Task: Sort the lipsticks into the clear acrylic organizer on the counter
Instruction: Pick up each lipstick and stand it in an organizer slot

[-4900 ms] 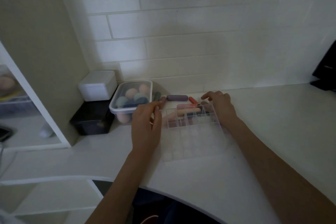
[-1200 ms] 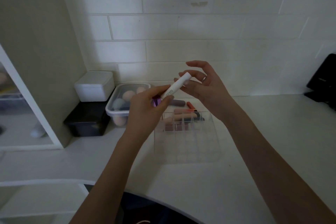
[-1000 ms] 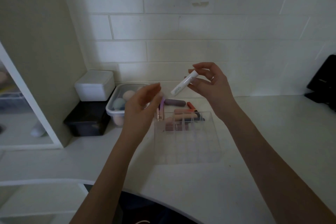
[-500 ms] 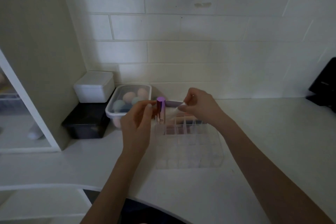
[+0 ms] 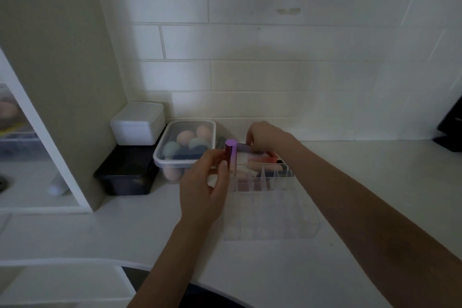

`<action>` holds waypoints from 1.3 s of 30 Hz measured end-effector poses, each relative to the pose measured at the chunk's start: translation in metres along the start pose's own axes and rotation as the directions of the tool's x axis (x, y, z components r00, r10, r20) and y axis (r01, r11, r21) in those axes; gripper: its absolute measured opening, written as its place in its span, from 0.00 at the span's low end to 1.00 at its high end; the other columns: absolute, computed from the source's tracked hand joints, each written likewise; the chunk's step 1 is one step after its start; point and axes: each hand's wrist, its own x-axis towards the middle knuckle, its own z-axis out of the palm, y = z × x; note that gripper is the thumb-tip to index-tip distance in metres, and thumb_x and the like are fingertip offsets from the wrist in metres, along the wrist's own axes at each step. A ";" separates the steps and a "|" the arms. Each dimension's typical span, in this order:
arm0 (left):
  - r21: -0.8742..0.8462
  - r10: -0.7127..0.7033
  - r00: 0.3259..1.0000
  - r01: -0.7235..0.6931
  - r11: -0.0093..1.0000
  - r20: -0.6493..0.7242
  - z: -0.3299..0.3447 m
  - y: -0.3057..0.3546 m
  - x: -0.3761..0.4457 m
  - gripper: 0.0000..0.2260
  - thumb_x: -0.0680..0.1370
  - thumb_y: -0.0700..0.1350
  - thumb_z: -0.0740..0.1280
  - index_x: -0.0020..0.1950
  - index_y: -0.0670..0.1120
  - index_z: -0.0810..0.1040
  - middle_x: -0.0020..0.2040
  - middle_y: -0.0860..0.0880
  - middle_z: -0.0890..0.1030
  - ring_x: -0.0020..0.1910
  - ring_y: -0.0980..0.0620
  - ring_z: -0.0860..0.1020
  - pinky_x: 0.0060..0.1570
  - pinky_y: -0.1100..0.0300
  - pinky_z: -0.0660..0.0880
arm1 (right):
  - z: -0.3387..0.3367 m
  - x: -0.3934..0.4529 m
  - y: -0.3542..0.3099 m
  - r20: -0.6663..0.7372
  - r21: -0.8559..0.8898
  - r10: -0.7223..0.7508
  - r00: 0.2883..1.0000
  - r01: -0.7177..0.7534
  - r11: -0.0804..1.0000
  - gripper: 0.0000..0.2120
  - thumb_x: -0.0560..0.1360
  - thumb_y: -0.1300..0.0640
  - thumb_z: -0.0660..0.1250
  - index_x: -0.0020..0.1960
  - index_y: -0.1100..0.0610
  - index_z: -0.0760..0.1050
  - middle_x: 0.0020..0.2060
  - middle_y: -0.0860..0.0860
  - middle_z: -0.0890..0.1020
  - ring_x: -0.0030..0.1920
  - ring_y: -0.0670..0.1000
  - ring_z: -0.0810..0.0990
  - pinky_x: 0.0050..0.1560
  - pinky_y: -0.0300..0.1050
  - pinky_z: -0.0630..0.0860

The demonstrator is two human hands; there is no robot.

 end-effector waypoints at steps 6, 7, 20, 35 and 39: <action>0.018 0.004 1.000 -0.003 1.000 -0.009 -0.002 0.004 -0.001 0.16 0.76 0.49 0.58 0.60 0.44 0.75 0.52 0.54 0.80 0.51 0.60 0.77 0.48 0.74 0.73 | -0.009 -0.012 0.001 -0.149 0.287 -0.010 0.989 0.052 0.956 0.21 0.75 0.43 0.63 0.54 0.59 0.77 0.42 0.56 0.85 0.41 0.53 0.81 0.47 0.46 0.77; 0.023 0.008 1.000 -0.008 1.000 -0.014 -0.001 0.005 -0.001 0.17 0.76 0.49 0.58 0.61 0.45 0.75 0.53 0.54 0.79 0.51 0.60 0.77 0.48 0.72 0.74 | -0.013 -0.022 0.001 -0.172 0.448 -0.010 0.985 0.087 0.890 0.19 0.76 0.44 0.63 0.60 0.55 0.74 0.41 0.55 0.84 0.39 0.52 0.80 0.45 0.46 0.77; 0.160 0.193 0.981 -0.194 0.968 0.023 0.001 0.010 -0.006 0.24 0.73 0.48 0.66 0.67 0.39 0.71 0.64 0.43 0.76 0.64 0.49 0.73 0.65 0.57 0.70 | -0.016 -0.126 -0.015 -0.319 0.808 -0.146 0.937 0.349 0.475 0.20 0.71 0.64 0.72 0.60 0.56 0.71 0.42 0.56 0.82 0.38 0.52 0.82 0.42 0.50 0.82; 0.090 0.067 0.986 -0.054 0.995 -0.156 0.000 0.009 -0.007 0.15 0.77 0.46 0.61 0.54 0.38 0.79 0.50 0.42 0.83 0.50 0.52 0.77 0.51 0.57 0.75 | -0.025 -0.125 -0.003 -0.538 0.661 -0.089 0.838 0.485 0.572 0.09 0.67 0.66 0.74 0.45 0.57 0.79 0.41 0.56 0.85 0.38 0.48 0.82 0.43 0.51 0.81; 0.078 0.020 0.990 -0.009 0.997 -0.143 -0.002 0.008 -0.007 0.14 0.77 0.45 0.58 0.52 0.39 0.79 0.48 0.47 0.82 0.48 0.58 0.75 0.49 0.72 0.70 | -0.025 -0.125 -0.011 -0.515 0.594 -0.175 0.839 0.497 0.633 0.10 0.66 0.67 0.74 0.46 0.58 0.82 0.42 0.53 0.85 0.40 0.45 0.81 0.40 0.32 0.76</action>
